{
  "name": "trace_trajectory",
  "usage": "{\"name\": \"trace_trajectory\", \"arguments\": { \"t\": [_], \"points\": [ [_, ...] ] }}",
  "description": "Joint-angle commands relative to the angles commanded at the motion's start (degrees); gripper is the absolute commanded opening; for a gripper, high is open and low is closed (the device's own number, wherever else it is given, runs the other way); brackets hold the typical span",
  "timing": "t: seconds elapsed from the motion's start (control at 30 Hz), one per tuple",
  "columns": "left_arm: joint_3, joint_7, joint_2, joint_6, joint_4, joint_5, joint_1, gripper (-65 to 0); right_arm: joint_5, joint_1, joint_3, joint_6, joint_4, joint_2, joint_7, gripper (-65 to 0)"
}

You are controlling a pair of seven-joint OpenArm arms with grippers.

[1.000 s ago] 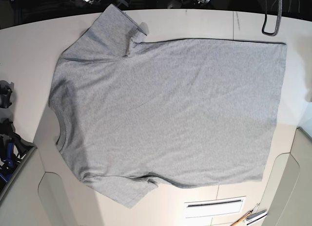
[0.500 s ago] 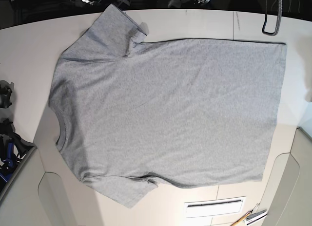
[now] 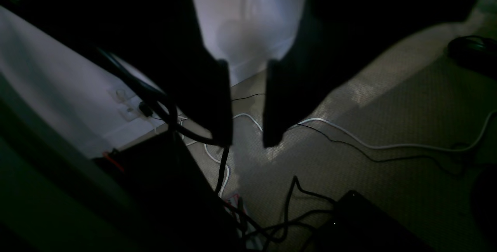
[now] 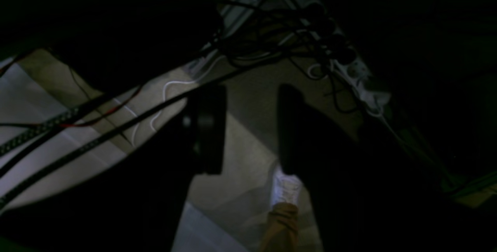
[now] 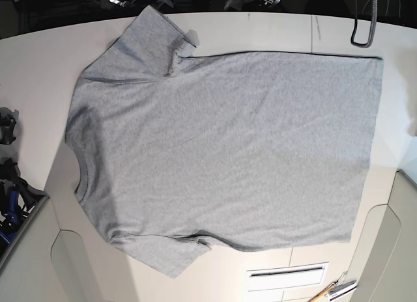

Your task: Fold the T-shirt properly

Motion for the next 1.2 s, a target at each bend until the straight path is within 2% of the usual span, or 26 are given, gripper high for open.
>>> {"name": "trace_trajectory", "arguments": {
  "t": [0.17,0.37,0.47,0.53,0.6,0.77,0.93,1.03,1.13,1.2],
  "points": [
    [0.00,0.68,-0.04,0.00,0.00,0.02,1.77,-57.1,0.09,-0.31,0.00,3.82,0.00,0.96,0.02,-49.0],
    [0.00,3.78,-0.02,0.02,0.02,0.09,5.57,-57.0,0.72,-0.55,0.00,5.03,0.50,3.67,0.00,-49.0],
    [0.00,3.74,-0.02,0.02,1.73,2.47,7.80,-57.0,1.79,-1.46,0.00,9.27,2.14,6.14,0.02,-49.0],
    [-0.02,5.14,-0.22,0.07,5.09,2.62,9.79,-57.0,3.69,-2.69,0.00,11.32,4.31,8.02,0.00,-49.0],
    [-0.02,6.14,-1.31,0.07,9.68,1.95,12.26,-57.0,5.97,-4.66,0.00,11.67,7.45,9.92,0.00,-49.0],
    [-0.09,6.95,-5.46,0.04,23.69,-3.67,19.61,-57.0,9.01,-11.61,0.00,11.67,16.90,14.69,-0.02,-49.0],
    [-1.99,11.78,-8.17,0.04,36.33,-6.36,25.68,-57.0,13.49,-19.43,0.00,11.67,27.76,20.31,-0.02,-49.0],
    [-5.66,14.25,-8.83,0.02,42.40,-8.07,29.86,-56.7,16.65,-24.50,0.00,11.67,35.39,24.30,-0.02,-49.0],
    [-11.21,14.40,-9.22,-0.02,47.89,-8.94,34.29,-54.0,19.91,-29.77,0.11,11.65,44.06,28.72,-0.04,-49.0],
    [-15.30,14.40,-9.46,-1.31,51.76,-10.54,37.11,-51.4,22.01,-33.35,0.83,11.65,50.16,31.47,-0.04,-49.0]
  ]
}}
